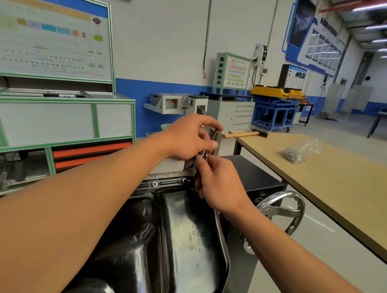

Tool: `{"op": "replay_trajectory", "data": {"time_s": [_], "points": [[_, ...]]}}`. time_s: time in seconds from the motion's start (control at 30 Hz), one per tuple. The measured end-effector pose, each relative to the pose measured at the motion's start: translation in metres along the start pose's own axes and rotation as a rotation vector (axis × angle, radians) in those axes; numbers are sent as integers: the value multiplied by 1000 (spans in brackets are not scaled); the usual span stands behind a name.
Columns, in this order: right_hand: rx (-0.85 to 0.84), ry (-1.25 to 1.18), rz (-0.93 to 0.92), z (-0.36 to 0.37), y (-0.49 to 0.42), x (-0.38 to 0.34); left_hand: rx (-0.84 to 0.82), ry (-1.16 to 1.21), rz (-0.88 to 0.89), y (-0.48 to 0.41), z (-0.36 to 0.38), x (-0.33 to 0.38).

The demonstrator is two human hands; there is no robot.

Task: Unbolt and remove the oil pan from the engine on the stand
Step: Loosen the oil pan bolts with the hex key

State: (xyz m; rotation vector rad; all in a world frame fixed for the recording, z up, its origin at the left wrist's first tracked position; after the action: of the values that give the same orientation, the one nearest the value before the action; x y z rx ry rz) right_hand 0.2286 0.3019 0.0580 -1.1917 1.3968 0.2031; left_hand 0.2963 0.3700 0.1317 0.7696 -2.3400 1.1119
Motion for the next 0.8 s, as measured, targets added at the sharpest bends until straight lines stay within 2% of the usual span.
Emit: {"op": "replay_trajectory", "data": {"time_s": [0.13, 0.47, 0.6, 0.8], "points": [[-42, 55, -54, -5, -1, 0, 30, 25, -37, 0, 0, -2], [-129, -20, 22, 8, 5, 0, 68, 92, -100, 0, -14, -10], [-96, 0, 13, 8, 4, -1, 79, 90, -110, 0, -14, -13], [14, 139, -105, 10, 6, -9, 92, 99, -140, 2, -20, -18]]}}
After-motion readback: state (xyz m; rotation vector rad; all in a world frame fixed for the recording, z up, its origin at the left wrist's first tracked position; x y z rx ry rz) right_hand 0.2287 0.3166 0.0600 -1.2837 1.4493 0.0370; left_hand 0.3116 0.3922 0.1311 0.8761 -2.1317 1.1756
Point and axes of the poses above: each hand's wrist, its own y-axis away from the middle knuckle, its own z-axis out of the palm, x = y × z, the point moved 7 cm from there along -y, towards the middle knuckle, and after that the axes turned 14 degrees about x, right-handed, at the moved point
